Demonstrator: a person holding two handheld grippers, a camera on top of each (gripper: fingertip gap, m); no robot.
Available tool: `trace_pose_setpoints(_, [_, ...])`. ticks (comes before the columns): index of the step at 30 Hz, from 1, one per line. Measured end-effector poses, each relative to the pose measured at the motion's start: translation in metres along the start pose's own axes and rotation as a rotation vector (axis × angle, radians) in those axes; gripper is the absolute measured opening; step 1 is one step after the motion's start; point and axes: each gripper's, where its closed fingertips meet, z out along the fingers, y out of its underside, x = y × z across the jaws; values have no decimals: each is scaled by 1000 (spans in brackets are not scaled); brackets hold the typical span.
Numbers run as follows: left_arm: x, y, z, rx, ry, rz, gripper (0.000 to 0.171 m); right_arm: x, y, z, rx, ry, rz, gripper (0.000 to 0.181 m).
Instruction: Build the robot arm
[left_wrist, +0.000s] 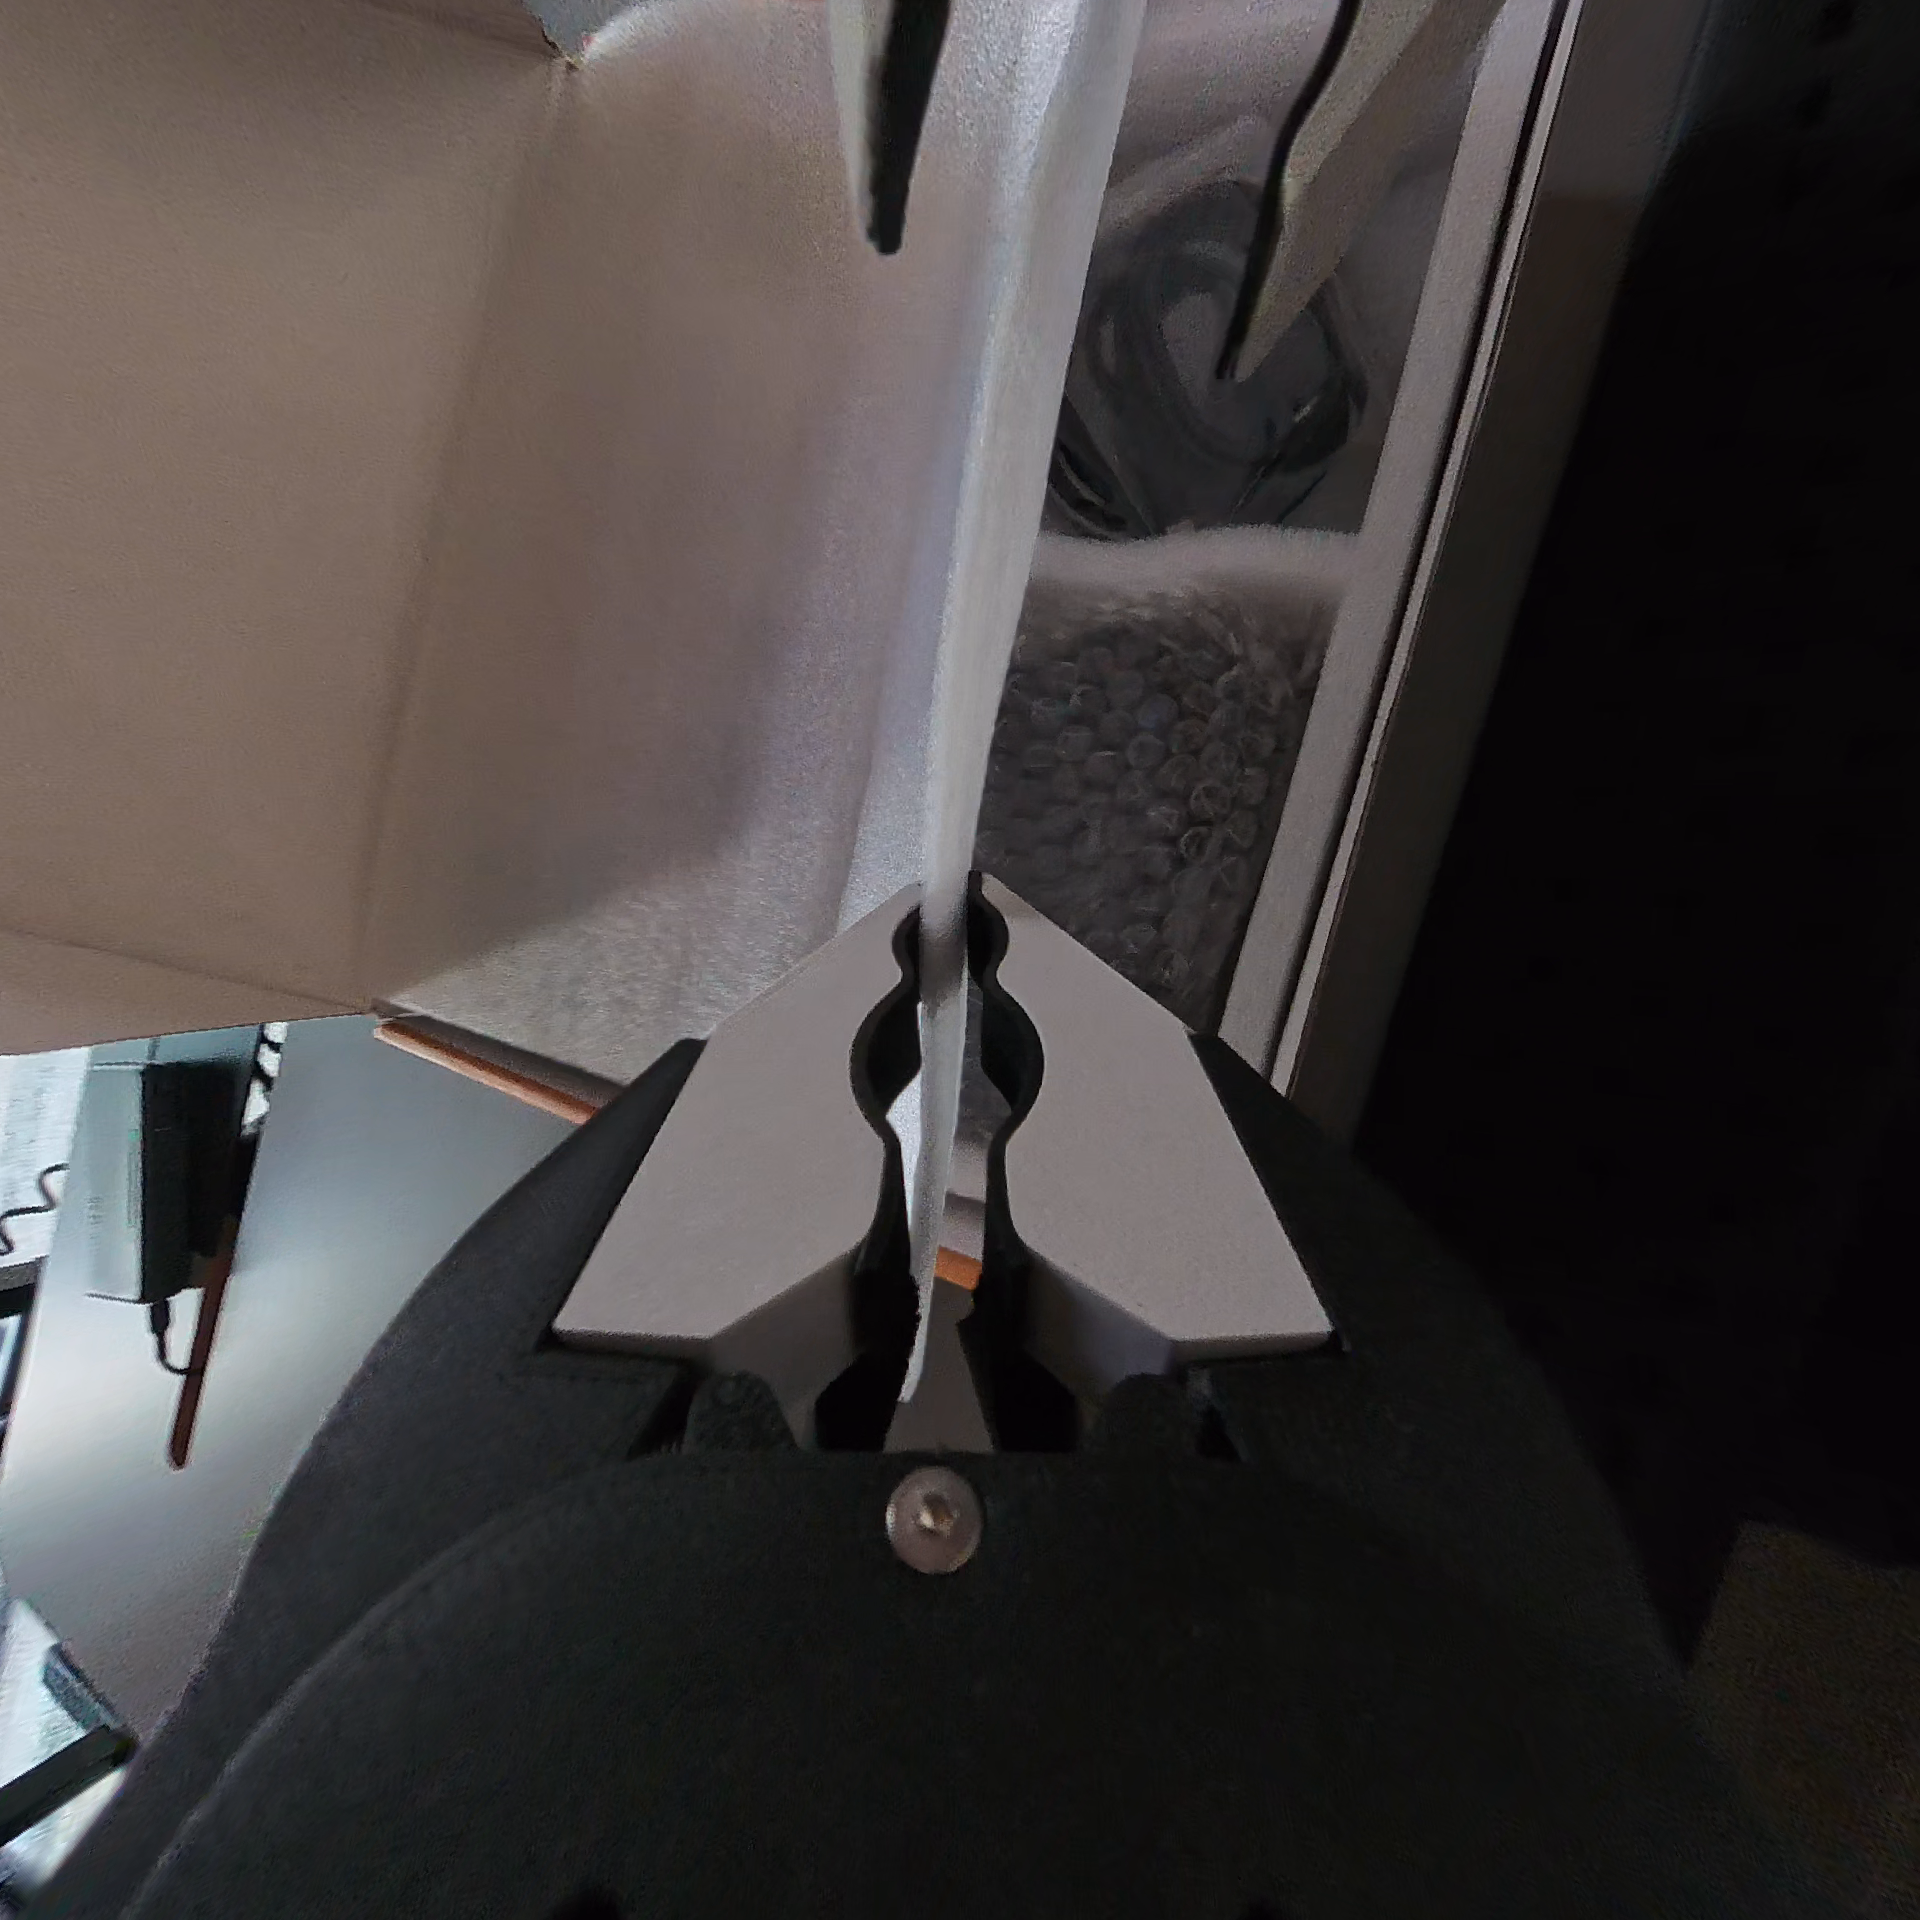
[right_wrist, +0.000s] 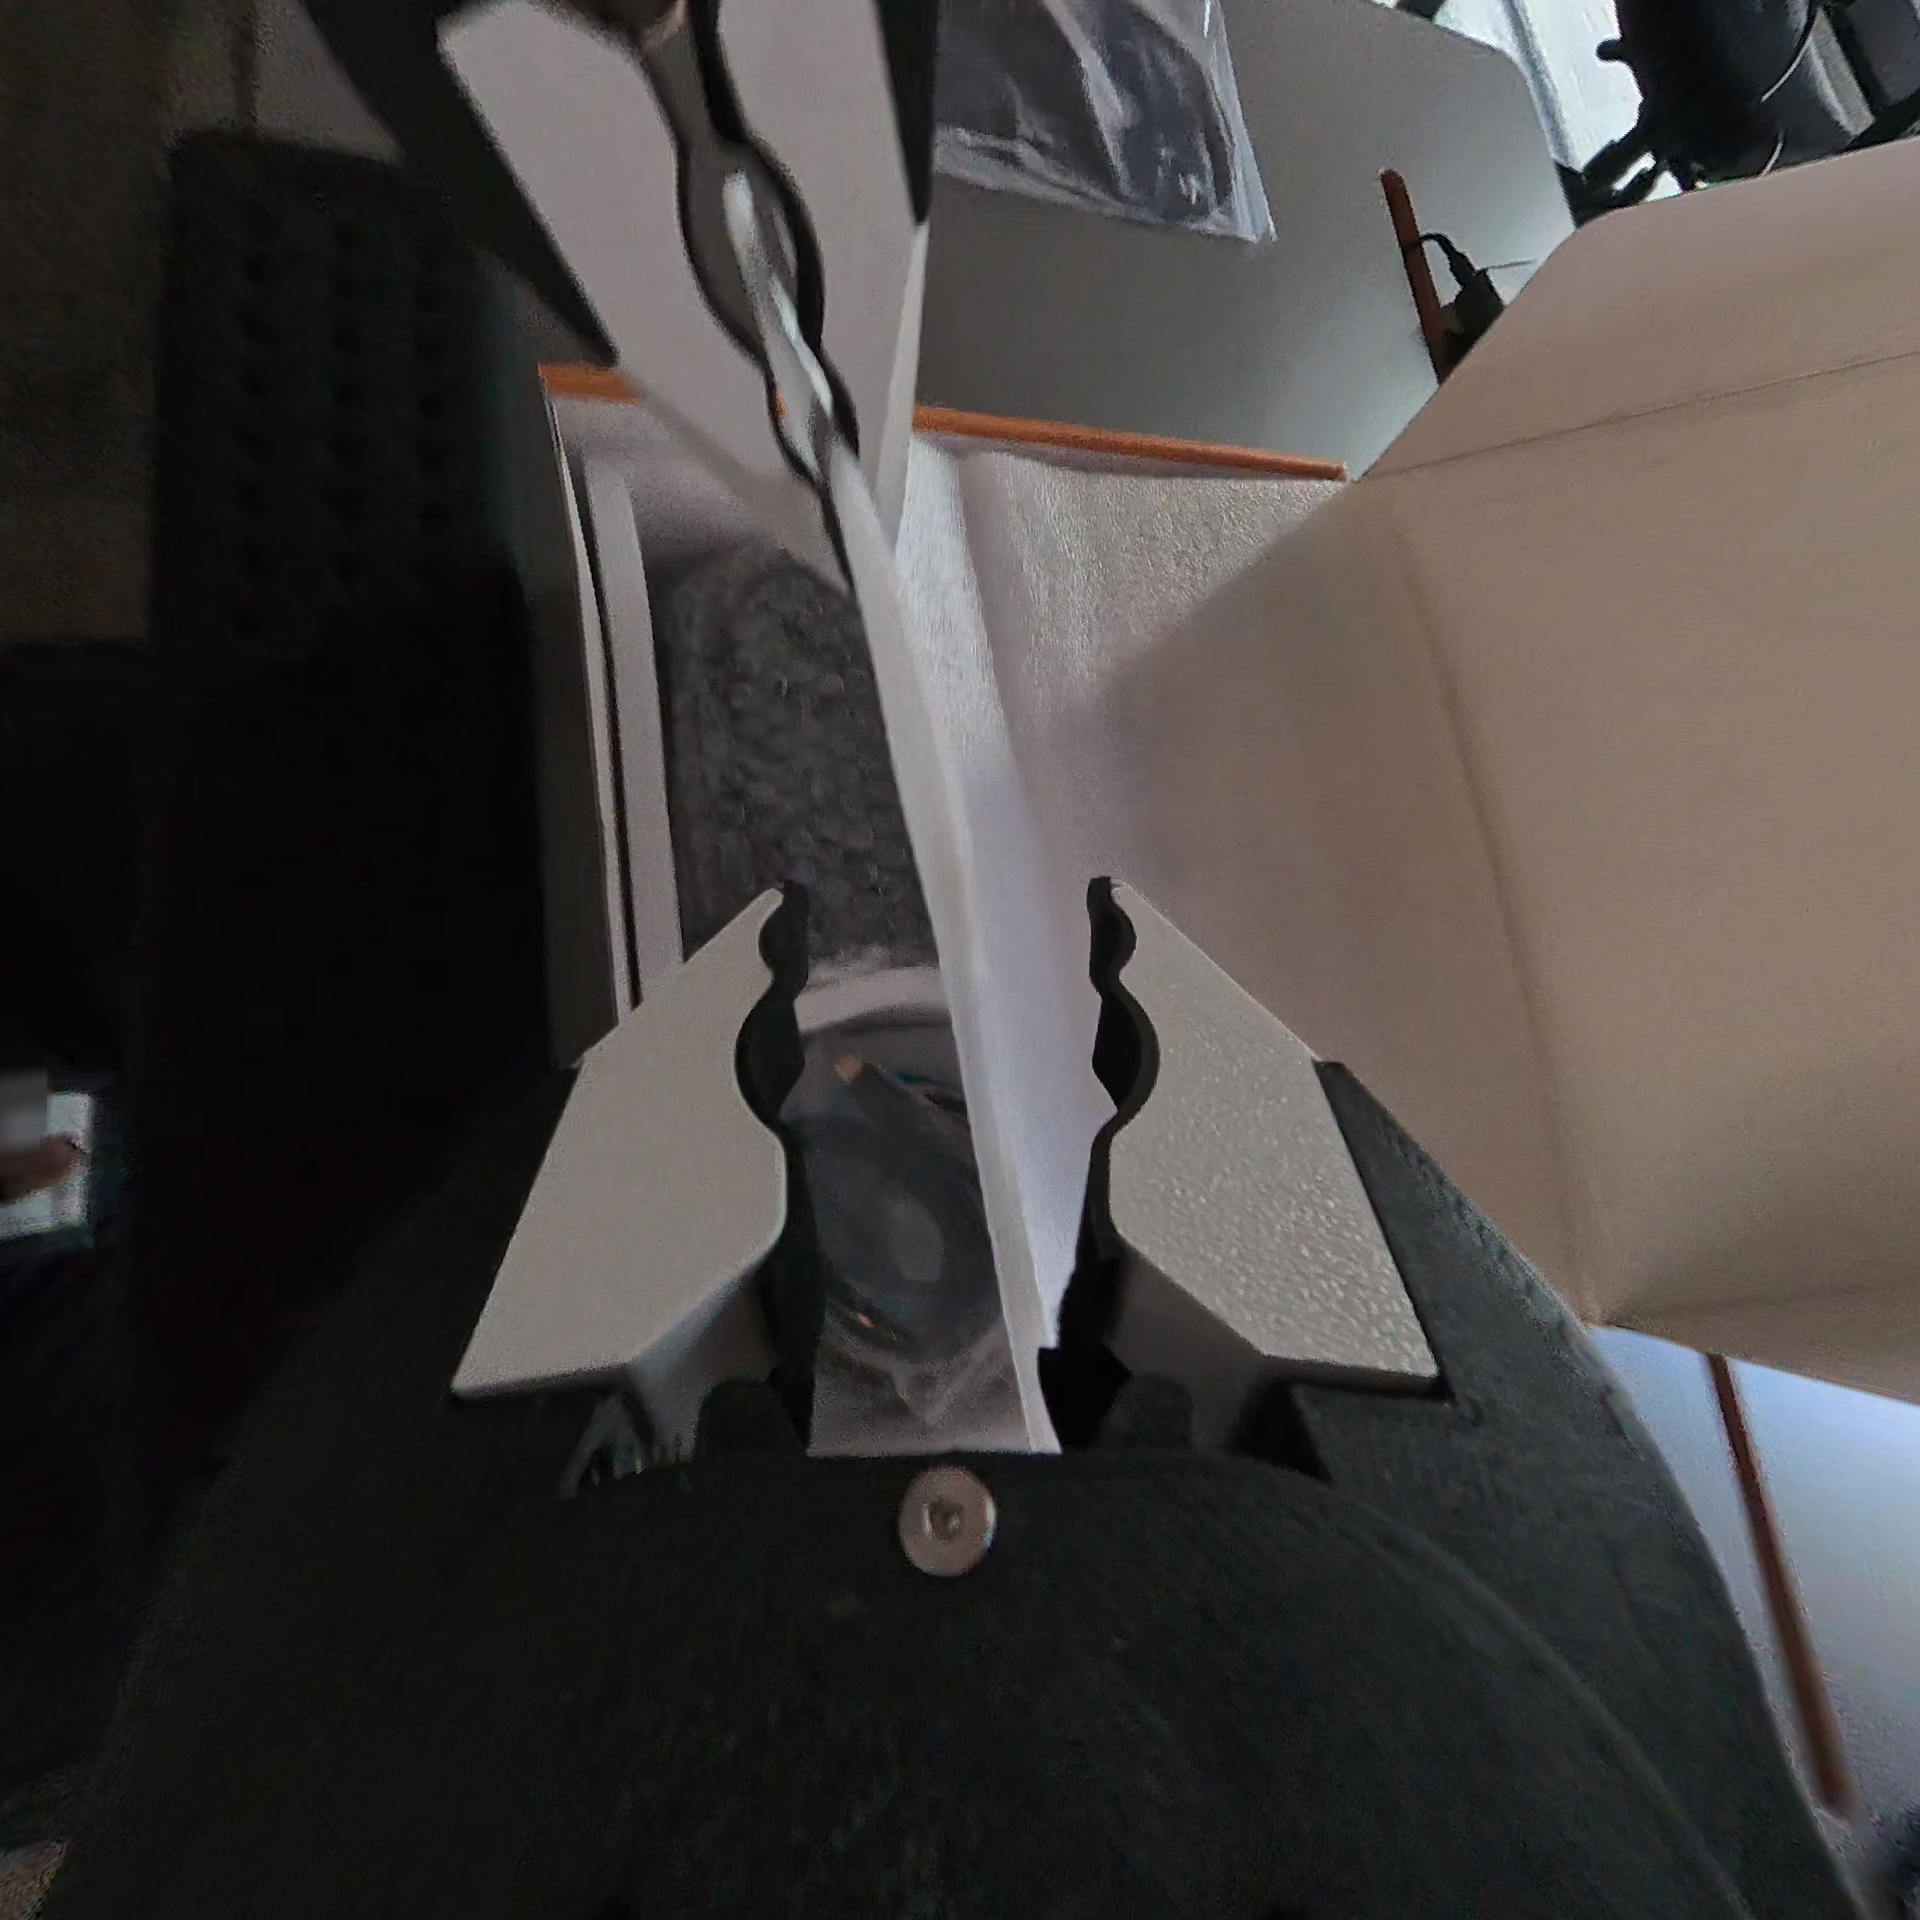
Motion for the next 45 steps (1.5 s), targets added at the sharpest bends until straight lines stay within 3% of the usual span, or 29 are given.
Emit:
trace_pose_setpoints(4, [-9, -15, -16, 16, -29, 47, 2, 17, 22, -12, -171, 215, -229, 45])
trace_pose_setpoints(6, [-14, -21, -21, 36, -42, 47, 3, 23, 25, -17, -211, 283, -310, 27])
trace_pose_setpoints(7, [-16, -23, -24, 53, -41, 33, 4, 22, 25, -18, -212, 283, -324, 7])
trace_pose_setpoints(8, [-18, -26, -26, 73, -34, 9, 7, 23, 23, -20, -207, 285, -326, 3])
trace_pose_setpoints(11, [-20, -28, -37, 145, -9, -76, 34, 32, 19, -27, -209, 300, -309, 3])
trace_pose_setpoints(19, [-38, -6, -68, 271, -102, -186, 45, 44, 0, -43, -165, 285, -307, 3])
trace_pose_setpoints(21, [-40, -8, -67, 261, -107, -174, 51, 44, 2, -40, -174, 290, -309, 3])
trace_pose_setpoints(24, [-44, -10, -65, 199, -190, -118, 73, 34, 7, -32, -148, 244, -249, 3])
trace_pose_setpoints(26, [-37, -12, -59, 159, -200, -58, 57, 23, 12, -27, -113, 213, -213, 3])
trace_pose_setpoints(28, [-32, -7, -47, 91, -212, 23, 17, 18, 14, -23, -69, 224, -177, 3])
trace_pose_setpoints(29, [-32, -2, -41, 52, -226, 60, 5, 15, 18, -19, -59, 225, -153, 4])
trace_pose_setpoints(30, [-32, 2, -35, 25, -230, 70, 4, 11, 20, -15, -35, 216, -126, 12])
trace_pose_setpoints(31, [-31, 5, -31, 13, -214, 49, 4, 3, 18, -12, 2, 193, -96, 37])
trace_pose_setpoints(34, [-38, 14, -31, 40, -210, -28, 4, -2, -26, -35, 141, 178, -93, 43])
trace_pose_setpoints(35, [-41, 17, -33, 60, -209, -52, 4, 18, -42, -53, 143, 258, -124, 43])
trace_pose_setpoints(37, [-47, 19, -39, 99, -200, -105, 4, 76, -48, -113, 12, 448, -162, 50])
trace_pose_setpoints(39, [-54, 16, -46, 125, -200, -136, 3, 140, -23, -218, -186, 691, -172, 50])
trace_pose_setpoints(41, [-61, 10, -52, 138, -202, -138, 3, 177, 32, -356, -415, 910, -92, 50])
trace_pose_setpoints(43, [-67, 4, -56, 142, -201, -129, 3, 166, 100, -490, -566, 1051, 137, 51])
trace_pose_setpoints(45, [-72, -3, -60, 141, -213, -101, 3, 121, 157, -578, -672, 1123, 291, 52])
